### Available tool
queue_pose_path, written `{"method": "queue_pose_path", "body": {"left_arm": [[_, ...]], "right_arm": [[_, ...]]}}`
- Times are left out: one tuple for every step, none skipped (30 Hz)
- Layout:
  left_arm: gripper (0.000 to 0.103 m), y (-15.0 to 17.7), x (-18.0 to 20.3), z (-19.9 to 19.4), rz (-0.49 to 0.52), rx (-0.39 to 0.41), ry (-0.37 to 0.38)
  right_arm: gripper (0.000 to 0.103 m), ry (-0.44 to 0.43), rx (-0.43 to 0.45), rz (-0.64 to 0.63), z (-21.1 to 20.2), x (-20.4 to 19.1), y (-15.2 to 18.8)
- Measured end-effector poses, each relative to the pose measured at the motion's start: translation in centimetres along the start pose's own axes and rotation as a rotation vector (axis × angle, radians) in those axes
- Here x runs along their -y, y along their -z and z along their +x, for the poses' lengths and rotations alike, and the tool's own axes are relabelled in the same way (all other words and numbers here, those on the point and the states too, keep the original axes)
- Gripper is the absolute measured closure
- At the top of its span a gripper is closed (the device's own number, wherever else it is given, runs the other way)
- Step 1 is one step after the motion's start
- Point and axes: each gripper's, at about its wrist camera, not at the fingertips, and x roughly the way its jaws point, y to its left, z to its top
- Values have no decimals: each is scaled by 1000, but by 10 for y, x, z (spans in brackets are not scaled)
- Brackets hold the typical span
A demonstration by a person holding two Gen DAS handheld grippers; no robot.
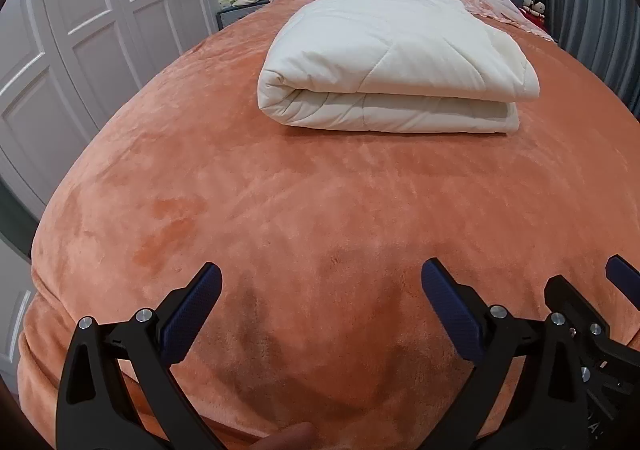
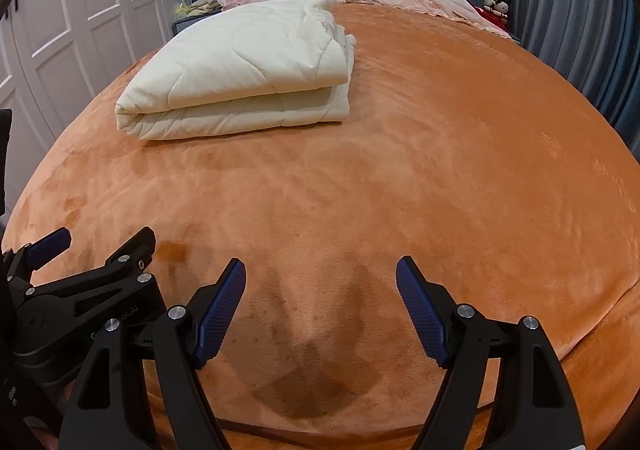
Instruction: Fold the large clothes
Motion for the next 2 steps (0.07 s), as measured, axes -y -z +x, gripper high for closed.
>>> {"method": "queue_pose_path", "body": {"left_arm": [[6, 0, 0, 0, -3, -4, 2], [6, -1, -1, 0, -3, -2, -2]], "right_arm": [[27, 0, 0, 1, 0, 0, 0], [27, 1, 1, -1, 0, 0, 0]]}}
